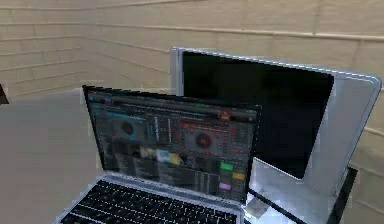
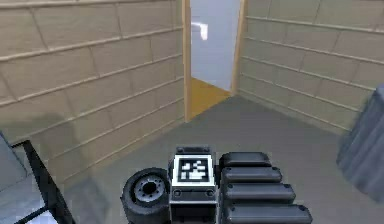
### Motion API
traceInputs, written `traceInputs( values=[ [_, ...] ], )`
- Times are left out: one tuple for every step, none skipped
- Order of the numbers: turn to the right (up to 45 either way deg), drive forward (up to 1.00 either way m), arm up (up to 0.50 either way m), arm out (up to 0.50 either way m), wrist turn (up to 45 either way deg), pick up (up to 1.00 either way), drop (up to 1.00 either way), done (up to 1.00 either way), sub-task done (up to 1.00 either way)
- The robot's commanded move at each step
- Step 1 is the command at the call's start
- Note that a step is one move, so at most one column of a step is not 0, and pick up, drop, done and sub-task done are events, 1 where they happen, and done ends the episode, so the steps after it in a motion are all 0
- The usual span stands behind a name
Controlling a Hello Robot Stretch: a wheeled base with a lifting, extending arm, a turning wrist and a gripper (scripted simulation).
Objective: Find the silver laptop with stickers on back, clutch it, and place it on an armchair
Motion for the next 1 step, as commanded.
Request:
traceInputs(
  values=[
    [-42.0, 0.0, 0.0, 0.0, 0.0, 0.0, 0.0, 0.0, 0.0]
  ],
)
